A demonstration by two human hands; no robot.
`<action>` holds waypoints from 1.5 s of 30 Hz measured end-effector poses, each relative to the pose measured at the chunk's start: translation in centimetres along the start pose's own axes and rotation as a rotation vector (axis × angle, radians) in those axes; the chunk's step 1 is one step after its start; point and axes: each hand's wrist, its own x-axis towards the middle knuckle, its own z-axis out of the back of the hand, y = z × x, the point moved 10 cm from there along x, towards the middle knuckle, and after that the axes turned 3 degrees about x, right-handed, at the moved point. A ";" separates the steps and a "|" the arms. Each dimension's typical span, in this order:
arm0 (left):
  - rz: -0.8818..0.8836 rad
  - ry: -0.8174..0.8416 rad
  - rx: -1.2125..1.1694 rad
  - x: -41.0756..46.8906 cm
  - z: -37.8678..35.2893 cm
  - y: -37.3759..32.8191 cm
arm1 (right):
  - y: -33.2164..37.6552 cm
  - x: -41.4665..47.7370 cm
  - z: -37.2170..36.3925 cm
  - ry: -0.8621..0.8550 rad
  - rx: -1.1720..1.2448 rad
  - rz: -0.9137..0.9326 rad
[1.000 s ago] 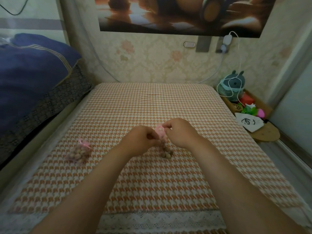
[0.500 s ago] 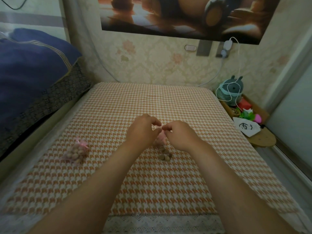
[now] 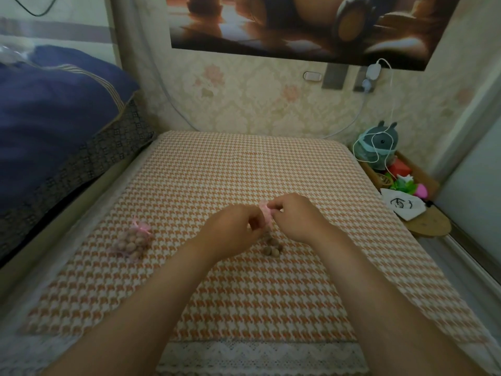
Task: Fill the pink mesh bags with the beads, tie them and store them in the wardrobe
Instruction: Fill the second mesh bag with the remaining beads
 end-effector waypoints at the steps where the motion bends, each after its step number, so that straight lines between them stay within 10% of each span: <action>1: -0.017 0.032 0.024 -0.3 -0.6 -0.2 | 0.0 0.0 0.0 -0.002 0.004 0.002; 17: -0.049 0.187 0.025 0.2 -4.0 -0.3 | -0.1 0.2 0.1 0.003 0.053 0.017; 29: 0.157 -0.315 -0.345 2.7 2.6 2.0 | 0.2 -0.1 -0.1 0.020 0.032 0.030; 45: 0.254 -0.070 -0.064 3.1 -0.5 2.5 | -0.3 -0.1 0.2 -0.044 0.112 0.037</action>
